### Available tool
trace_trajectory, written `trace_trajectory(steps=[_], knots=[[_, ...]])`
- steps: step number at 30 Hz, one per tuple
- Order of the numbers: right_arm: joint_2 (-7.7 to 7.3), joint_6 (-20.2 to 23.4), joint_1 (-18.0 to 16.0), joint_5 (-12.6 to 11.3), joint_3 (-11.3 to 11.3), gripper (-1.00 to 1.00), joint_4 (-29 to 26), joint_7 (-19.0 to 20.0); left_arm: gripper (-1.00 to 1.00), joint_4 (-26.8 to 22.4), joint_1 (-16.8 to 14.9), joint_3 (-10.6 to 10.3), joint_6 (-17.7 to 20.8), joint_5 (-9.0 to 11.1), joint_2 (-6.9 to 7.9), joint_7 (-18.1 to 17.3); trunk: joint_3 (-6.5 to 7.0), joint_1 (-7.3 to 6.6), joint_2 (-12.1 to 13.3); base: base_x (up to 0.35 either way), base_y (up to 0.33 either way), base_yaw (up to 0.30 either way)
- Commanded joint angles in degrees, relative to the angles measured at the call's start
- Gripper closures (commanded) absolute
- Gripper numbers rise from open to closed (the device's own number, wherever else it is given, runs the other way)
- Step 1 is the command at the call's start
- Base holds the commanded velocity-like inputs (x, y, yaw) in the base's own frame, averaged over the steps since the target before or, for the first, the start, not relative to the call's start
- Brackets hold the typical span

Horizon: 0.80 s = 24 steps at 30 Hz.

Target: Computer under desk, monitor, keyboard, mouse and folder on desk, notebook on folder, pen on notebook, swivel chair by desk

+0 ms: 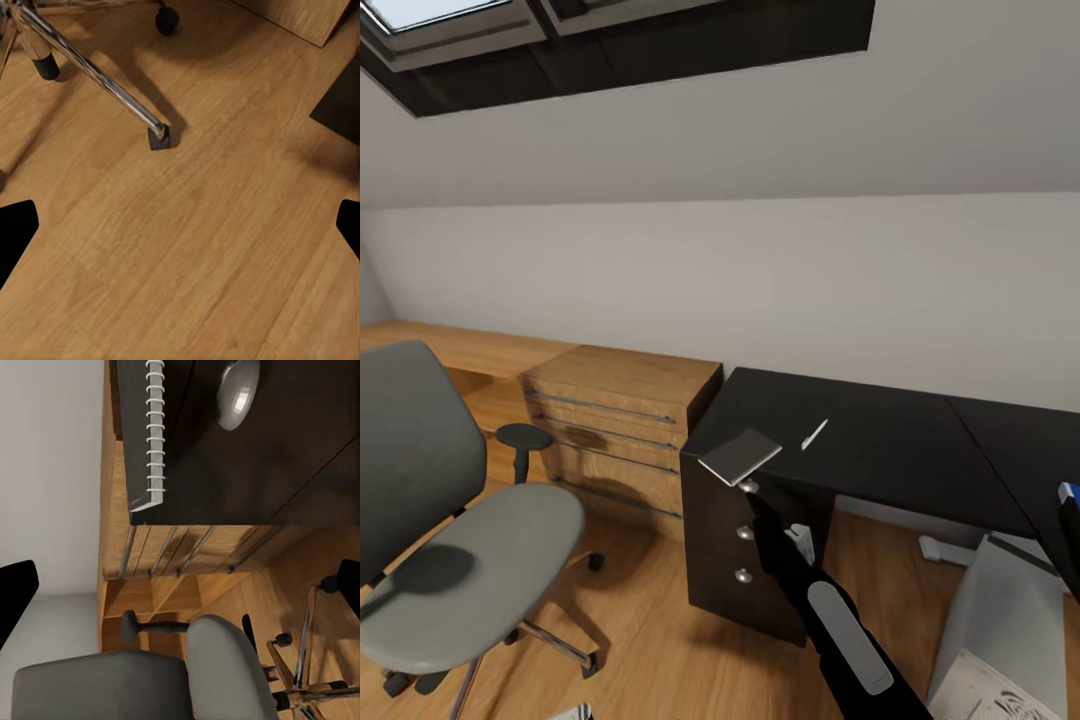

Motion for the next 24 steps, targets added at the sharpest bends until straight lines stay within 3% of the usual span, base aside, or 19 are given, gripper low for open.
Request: trace_trajectory(steps=[1, 5, 7, 11, 16, 24], knots=[[-0.04, 0.11, -0.03, -0.29, -0.04, -1.00, -0.11, -0.29, -1.00, -3.73, 1.87, -0.28, -0.17, 0.50, 0.07, 0.36, -0.24, 0.22, -0.44, 0.000, 0.000, 0.000], [-0.08, 0.11, -0.03, -0.29, -0.05, -1.00, -0.12, -0.24, -1.00, -10.10, 5.42, -0.28, 0.27, 0.50, 0.22, 0.36, -0.96, 1.10, -2.05, 0.000, 0.000, 0.000], [-0.13, 0.11, -0.03, -0.29, -0.06, -1.00, -0.12, -0.23, -1.00, -15.86, 8.55, -0.28, 1.13, 0.45, 0.31, 0.36, -1.32, 1.54, -2.85, 0.000, 0.000, 0.000], [-0.16, 0.11, -0.03, -0.29, -0.06, -1.00, -0.27, -0.22, -1.00, -20.61, 11.08, -0.28, 2.86, 0.46, 0.42, 0.36, -2.04, 2.42, -4.45, 0.000, 0.000, 0.000], [-0.17, 0.11, -0.03, -0.29, -0.04, -1.00, -0.46, -0.22, -1.00, -23.95, 12.77, -0.28, 5.17, 0.48, 0.66, 0.36, -2.93, 3.52, -6.46, 0.000, 0.000, 0.000], [-0.24, 0.11, -0.03, -0.33, 0.06, -1.00, -1.50, -0.21, -1.00, -25.44, 13.47, -0.23, 6.35, 0.49, 1.07, 0.36, -4.37, 5.27, -9.67, 0.000, 0.000, 0.000]])
